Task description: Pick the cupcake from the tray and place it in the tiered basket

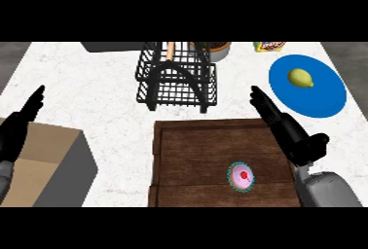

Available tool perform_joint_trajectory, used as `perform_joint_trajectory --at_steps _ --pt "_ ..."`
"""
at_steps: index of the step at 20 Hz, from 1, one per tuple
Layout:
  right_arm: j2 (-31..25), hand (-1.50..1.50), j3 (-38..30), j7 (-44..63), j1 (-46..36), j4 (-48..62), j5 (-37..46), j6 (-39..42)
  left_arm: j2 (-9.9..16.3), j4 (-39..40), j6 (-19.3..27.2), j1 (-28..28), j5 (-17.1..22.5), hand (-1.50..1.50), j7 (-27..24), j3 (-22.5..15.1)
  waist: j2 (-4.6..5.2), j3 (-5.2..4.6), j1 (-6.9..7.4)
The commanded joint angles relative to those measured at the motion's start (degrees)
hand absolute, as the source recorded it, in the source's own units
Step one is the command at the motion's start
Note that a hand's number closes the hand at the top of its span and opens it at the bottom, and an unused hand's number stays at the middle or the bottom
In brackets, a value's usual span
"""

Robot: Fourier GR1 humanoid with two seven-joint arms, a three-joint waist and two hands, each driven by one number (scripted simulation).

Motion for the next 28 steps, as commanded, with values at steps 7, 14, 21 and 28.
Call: perform_joint_trajectory --at_steps 7,14,21,28 --pt "1.81 -1.50 0.03 6.68 -1.29 3.59 17.17 -20.58 -8.61 -10.61 -4.28 2.97 12.62 0.00 -3.67 -3.72 -0.25 -1.95 -0.20" --pt "16.14 -1.50 4.67 1.23 -2.04 1.08 17.60 -31.52 -10.12 -13.28 -5.19 5.89 16.40 0.00 -6.27 -5.55 -0.02 -1.00 0.80" --pt "4.11 -1.50 11.12 15.33 -3.25 1.30 32.68 -28.25 -7.75 -17.22 -4.19 9.11 17.06 0.00 -5.00 -5.26 -0.84 -1.71 -1.19" --pt "-7.28 -1.50 18.41 33.24 -6.90 2.77 41.11 -10.57 -4.26 -20.99 -4.51 9.52 19.23 0.00 -2.78 -3.25 -0.92 -2.18 -1.69"
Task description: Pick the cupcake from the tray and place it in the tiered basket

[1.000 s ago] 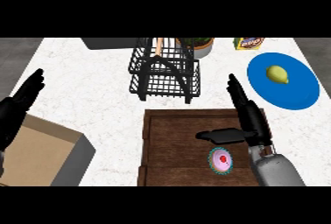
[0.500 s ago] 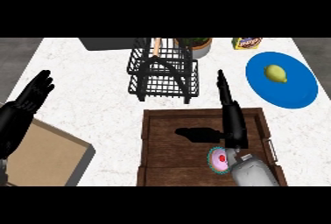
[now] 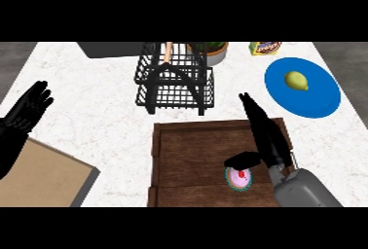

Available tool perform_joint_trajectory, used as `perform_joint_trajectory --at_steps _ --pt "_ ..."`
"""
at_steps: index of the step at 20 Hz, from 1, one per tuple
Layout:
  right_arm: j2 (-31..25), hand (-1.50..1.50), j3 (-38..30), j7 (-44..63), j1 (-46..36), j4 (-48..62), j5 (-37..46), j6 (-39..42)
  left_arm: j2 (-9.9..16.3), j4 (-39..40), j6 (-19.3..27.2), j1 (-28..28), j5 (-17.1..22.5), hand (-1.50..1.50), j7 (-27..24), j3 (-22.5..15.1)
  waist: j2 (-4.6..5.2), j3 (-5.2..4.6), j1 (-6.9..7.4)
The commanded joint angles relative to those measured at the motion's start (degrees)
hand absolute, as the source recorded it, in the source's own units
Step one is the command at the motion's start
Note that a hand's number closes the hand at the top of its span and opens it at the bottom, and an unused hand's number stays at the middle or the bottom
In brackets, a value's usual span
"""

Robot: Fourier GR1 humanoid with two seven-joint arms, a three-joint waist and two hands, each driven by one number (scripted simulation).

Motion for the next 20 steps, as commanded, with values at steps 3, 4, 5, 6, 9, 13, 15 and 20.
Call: perform_joint_trajectory --at_steps 3,4,5,6,9,13,15,20 --pt "-6.24 -1.50 6.87 15.24 -3.26 -2.94 4.92 15.45 -7.37 2.50 0.90 3.08 1.89 0.00 -0.54 -5.27 1.04 -2.34 -1.02" --pt "-6.06 -1.50 7.59 17.94 -4.32 -4.29 4.68 18.00 -7.57 2.05 1.12 2.64 2.46 0.00 0.04 -5.06 0.97 -2.26 -1.08" --pt "-4.78 -1.50 9.05 20.73 -4.89 -6.09 4.78 19.72 -7.18 2.13 0.74 3.23 1.83 0.00 -0.43 -5.37 0.82 -2.28 -1.06" --pt "-4.22 -1.50 8.52 23.68 -6.87 -6.64 4.00 22.00 -8.05 3.00 1.30 2.93 1.74 0.00 -1.22 -5.16 1.29 -2.17 -0.71" --pt "-2.26 -1.50 10.07 31.78 -8.44 -11.80 3.49 26.64 -8.88 3.03 1.86 2.19 1.81 0.00 -0.64 -5.58 1.12 -1.88 -1.79" --pt "0.86 -1.50 10.82 42.11 -9.30 -15.14 3.35 30.08 -9.92 2.97 1.81 4.49 1.19 0.00 -2.08 -6.53 1.20 -1.67 -0.46" --pt "0.54 -1.50 10.55 44.67 -10.54 -16.74 4.45 31.10 -10.41 3.58 2.23 4.05 0.33 0.00 -3.14 -6.61 1.33 -1.64 -0.85" --pt "-1.51 -1.50 10.21 47.93 -10.10 -15.31 7.09 32.61 -10.38 2.14 2.67 3.71 -0.40 0.00 -1.83 -7.42 1.72 -1.56 -0.98"
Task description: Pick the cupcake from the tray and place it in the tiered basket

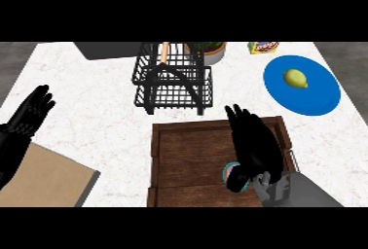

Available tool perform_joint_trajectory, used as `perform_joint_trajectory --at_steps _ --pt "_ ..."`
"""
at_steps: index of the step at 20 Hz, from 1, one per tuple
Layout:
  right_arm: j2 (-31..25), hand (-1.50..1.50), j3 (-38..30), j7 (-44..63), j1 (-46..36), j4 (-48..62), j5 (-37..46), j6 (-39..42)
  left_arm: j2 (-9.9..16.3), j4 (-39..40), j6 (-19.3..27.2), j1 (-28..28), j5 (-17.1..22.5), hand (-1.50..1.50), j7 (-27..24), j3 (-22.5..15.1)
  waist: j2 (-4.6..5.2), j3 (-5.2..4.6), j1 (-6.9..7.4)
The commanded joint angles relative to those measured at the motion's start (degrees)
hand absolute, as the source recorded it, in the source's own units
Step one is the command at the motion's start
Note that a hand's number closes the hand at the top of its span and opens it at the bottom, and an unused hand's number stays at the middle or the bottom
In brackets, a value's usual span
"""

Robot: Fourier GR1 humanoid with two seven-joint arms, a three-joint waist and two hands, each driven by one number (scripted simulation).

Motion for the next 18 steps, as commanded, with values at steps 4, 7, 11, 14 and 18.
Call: perform_joint_trajectory --at_steps 4,7,11,14,18 --pt "0.91 -1.50 0.99 11.90 3.25 0.97 1.61 4.07 -9.18 4.16 0.76 3.02 1.66 0.00 -2.20 -6.18 1.66 -2.38 0.12" --pt "1.48 -1.50 -0.04 12.19 4.30 -0.28 0.72 4.66 -9.75 4.00 0.88 3.10 1.22 0.00 -2.38 -6.70 1.68 -2.33 0.39" --pt "2.67 -1.50 1.10 10.38 6.39 -0.57 3.24 2.73 -10.86 5.62 1.33 2.21 0.41 0.00 -2.76 -7.35 1.89 -2.29 0.15" --pt "2.50 -1.50 0.91 10.94 7.56 0.38 5.36 2.66 -11.02 4.53 1.25 1.43 0.33 0.00 -1.73 -8.01 1.88 -2.28 -0.19" --pt "2.92 -1.50 -0.06 10.15 9.98 1.54 6.40 2.05 -11.17 6.19 1.44 2.28 0.26 0.00 -2.90 -6.88 2.15 -2.35 0.06"
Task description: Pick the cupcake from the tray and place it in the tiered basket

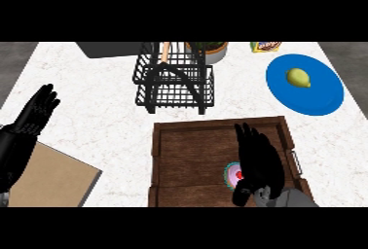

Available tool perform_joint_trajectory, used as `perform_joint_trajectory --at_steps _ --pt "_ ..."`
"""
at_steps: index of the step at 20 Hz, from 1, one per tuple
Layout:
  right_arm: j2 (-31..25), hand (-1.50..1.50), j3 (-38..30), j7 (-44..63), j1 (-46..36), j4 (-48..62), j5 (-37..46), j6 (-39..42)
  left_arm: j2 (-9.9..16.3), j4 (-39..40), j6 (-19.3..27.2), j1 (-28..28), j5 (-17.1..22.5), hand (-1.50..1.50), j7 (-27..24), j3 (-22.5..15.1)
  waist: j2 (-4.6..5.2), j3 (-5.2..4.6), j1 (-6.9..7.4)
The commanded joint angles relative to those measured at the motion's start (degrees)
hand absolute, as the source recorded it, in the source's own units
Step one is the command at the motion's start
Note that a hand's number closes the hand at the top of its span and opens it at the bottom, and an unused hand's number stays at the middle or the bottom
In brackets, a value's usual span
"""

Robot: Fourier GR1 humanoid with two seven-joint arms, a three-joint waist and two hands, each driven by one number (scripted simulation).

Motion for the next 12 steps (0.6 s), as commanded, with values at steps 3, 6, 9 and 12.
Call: perform_joint_trajectory --at_steps 3,6,9,12 --pt "1.60 -1.50 -0.54 8.33 2.26 -0.74 1.69 2.01 -9.39 5.94 0.64 1.16 2.38 0.00 0.53 -6.90 1.45 -2.61 -1.00" --pt "1.17 -1.50 -1.15 6.06 3.97 0.67 2.54 1.39 -10.19 6.79 0.81 1.73 2.17 0.00 -0.85 -6.81 1.71 -2.63 -0.39" --pt "3.46 -1.50 -0.65 6.36 5.27 1.57 3.93 0.25 -8.85 7.14 -0.88 1.35 2.30 0.00 -1.29 -6.27 1.63 -2.58 0.38" --pt "3.07 -1.50 -1.30 5.10 6.37 1.42 4.42 0.47 -10.19 6.82 0.04 1.73 2.19 0.00 -1.29 -6.86 1.53 -2.58 0.57"
